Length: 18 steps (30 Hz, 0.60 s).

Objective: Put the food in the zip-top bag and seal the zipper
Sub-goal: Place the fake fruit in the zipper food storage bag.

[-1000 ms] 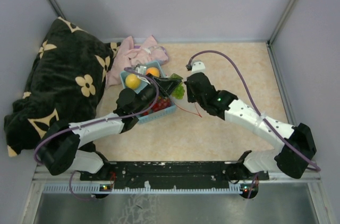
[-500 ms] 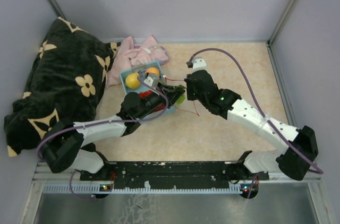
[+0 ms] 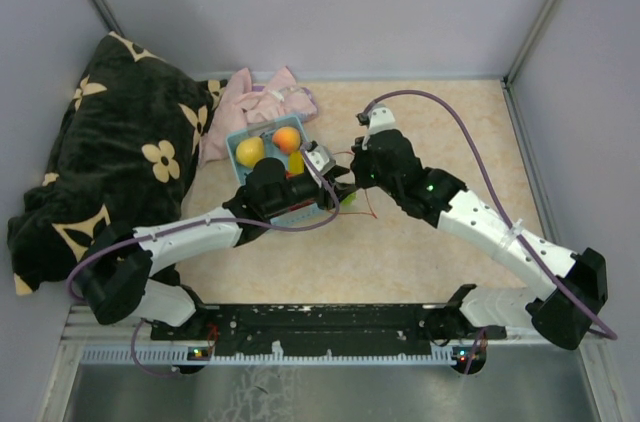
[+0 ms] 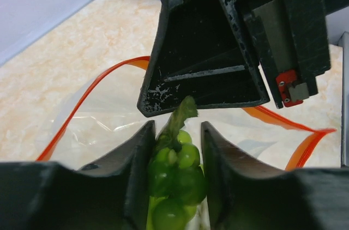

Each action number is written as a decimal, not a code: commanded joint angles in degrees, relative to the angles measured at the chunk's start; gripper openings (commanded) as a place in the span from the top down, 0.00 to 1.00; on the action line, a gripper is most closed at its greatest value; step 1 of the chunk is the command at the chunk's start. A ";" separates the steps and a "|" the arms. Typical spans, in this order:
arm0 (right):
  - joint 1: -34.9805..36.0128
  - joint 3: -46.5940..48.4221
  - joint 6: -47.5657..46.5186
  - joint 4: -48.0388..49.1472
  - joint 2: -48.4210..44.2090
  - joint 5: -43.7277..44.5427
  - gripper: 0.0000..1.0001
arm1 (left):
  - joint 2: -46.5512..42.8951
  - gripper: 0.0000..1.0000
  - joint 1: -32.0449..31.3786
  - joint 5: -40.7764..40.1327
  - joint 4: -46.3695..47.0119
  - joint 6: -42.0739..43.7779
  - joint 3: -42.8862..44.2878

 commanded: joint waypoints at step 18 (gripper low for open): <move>-2.97 -0.95 1.02 4.04 -2.27 -2.58 1.00 | -17.05 0.27 -0.40 -12.63 -25.78 -18.24 4.27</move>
